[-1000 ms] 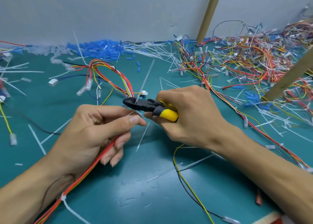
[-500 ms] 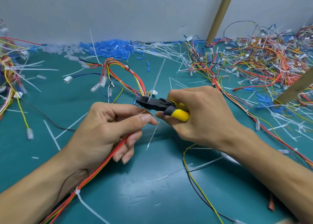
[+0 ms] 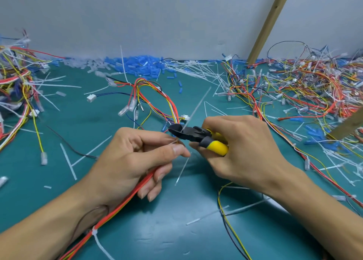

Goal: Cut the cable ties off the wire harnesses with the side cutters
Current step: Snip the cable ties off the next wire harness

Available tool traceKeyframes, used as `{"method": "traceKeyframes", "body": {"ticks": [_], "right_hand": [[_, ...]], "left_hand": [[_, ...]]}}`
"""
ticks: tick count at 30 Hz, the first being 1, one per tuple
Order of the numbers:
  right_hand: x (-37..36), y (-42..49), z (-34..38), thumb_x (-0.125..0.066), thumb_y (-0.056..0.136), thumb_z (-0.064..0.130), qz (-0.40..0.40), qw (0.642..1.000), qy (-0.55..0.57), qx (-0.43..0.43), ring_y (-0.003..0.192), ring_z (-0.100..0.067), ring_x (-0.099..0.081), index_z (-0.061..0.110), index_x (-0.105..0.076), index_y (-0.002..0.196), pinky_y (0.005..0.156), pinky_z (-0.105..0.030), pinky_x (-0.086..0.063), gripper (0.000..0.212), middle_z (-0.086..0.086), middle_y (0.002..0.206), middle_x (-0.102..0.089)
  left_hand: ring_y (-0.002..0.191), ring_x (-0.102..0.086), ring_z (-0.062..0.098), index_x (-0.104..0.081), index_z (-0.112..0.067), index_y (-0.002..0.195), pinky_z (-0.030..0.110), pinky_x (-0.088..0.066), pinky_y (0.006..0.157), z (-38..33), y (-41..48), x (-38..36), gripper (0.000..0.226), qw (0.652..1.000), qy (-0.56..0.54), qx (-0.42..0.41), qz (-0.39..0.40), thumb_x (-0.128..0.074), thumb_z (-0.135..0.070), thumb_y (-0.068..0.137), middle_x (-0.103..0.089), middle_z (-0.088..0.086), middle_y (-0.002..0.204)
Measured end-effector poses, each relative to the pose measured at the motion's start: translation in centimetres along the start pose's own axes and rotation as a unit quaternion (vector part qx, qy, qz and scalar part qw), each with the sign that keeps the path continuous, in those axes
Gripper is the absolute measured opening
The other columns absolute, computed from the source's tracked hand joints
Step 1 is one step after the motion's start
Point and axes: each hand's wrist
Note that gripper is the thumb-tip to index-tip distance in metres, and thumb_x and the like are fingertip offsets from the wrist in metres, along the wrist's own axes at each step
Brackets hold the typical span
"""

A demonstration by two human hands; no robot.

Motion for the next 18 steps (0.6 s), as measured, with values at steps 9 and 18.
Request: {"method": "traceKeyframes", "body": {"ticks": [9, 18], "right_hand": [[0.54, -0.06, -0.22, -0.062, 0.073, 0.032, 0.032, 0.999, -0.016, -0.016, 0.059, -0.043, -0.041, 0.013, -0.056, 0.068, 0.049, -0.045, -0.045, 0.021, -0.008, 0.053, -0.047], [0.45, -0.03, -0.02, -0.061, 0.074, 0.029, 0.033, 0.999, 0.017, -0.007, 0.057, -0.037, -0.038, 0.013, -0.048, 0.067, 0.048, -0.045, -0.041, 0.021, -0.002, 0.053, -0.038]], "left_hand": [[0.026, -0.032, 0.014, -0.076, 0.003, 0.09, 0.022, -0.041, 0.037, 0.01, -0.22, -0.23, 0.021, 1.0, -0.006, -0.004, 0.021, -0.07, -0.017, 0.087, -0.041, 0.009, 0.049], [0.026, -0.032, 0.013, -0.077, 0.002, 0.092, 0.021, -0.04, 0.036, 0.07, -0.11, -0.23, 0.015, 1.0, -0.008, -0.006, 0.029, -0.072, -0.011, 0.088, -0.042, 0.006, 0.05]]}}
Point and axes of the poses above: each hand's wrist, its own y-axis towards the middle knuckle, its own x-axis out of the back of the hand, z = x × y
